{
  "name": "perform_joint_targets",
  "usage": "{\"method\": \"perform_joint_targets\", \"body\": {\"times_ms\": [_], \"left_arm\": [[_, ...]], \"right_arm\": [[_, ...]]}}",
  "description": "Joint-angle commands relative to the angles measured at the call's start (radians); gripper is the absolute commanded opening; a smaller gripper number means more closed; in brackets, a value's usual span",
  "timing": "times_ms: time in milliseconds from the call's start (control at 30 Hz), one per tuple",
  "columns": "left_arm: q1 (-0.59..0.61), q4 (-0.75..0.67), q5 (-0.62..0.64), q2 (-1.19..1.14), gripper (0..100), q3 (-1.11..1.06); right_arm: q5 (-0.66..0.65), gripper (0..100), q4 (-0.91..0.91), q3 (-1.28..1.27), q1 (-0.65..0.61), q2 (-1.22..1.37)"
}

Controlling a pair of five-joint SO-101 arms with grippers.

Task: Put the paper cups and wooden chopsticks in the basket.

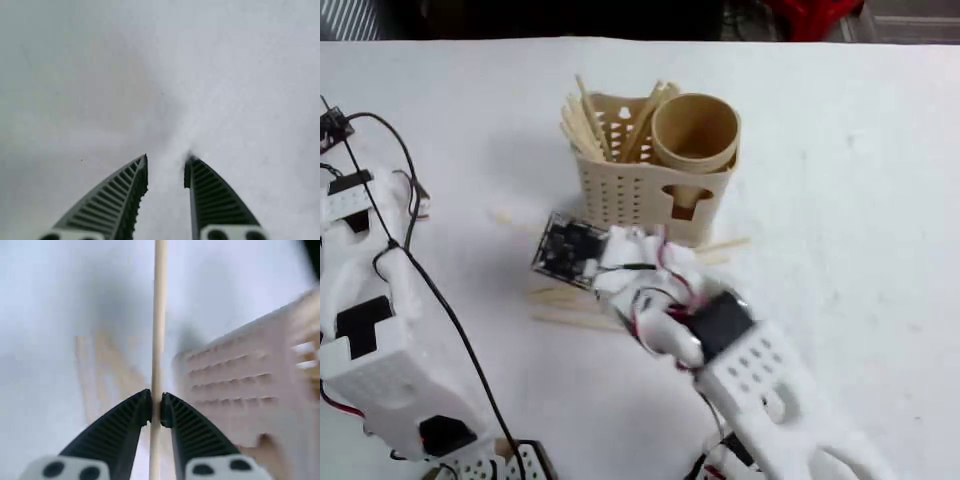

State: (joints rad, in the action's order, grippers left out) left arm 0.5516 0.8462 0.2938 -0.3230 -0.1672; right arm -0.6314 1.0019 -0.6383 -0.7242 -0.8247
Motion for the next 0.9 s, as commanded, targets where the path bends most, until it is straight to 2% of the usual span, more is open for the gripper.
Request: {"method": "perform_joint_targets", "body": {"times_ms": [0,133,267,367,467,667,867], "left_arm": [[-0.013,-0.005,-0.011,0.004,14,0.044],[-0.013,-0.005,-0.011,0.004,14,0.044],[-0.01,-0.005,-0.011,0.004,14,0.044],[-0.01,-0.005,-0.011,0.004,14,0.044],[-0.012,-0.005,-0.011,0.004,14,0.044],[-0.012,-0.005,-0.011,0.004,14,0.044],[-0.013,-0.005,-0.011,0.004,14,0.044]], "right_arm": [[0.117,1.6,-0.079,0.196,0.012,-0.093],[0.247,1.7,-0.325,0.308,0.012,-0.053],[0.264,1.7,-0.63,0.315,0.047,0.051],[0.264,1.7,-0.765,0.321,0.11,0.162],[0.295,1.7,-0.839,0.319,0.174,0.259],[0.621,1.7,-0.905,0.315,0.302,0.39],[0.638,1.8,-0.883,0.315,0.317,0.417]]}}
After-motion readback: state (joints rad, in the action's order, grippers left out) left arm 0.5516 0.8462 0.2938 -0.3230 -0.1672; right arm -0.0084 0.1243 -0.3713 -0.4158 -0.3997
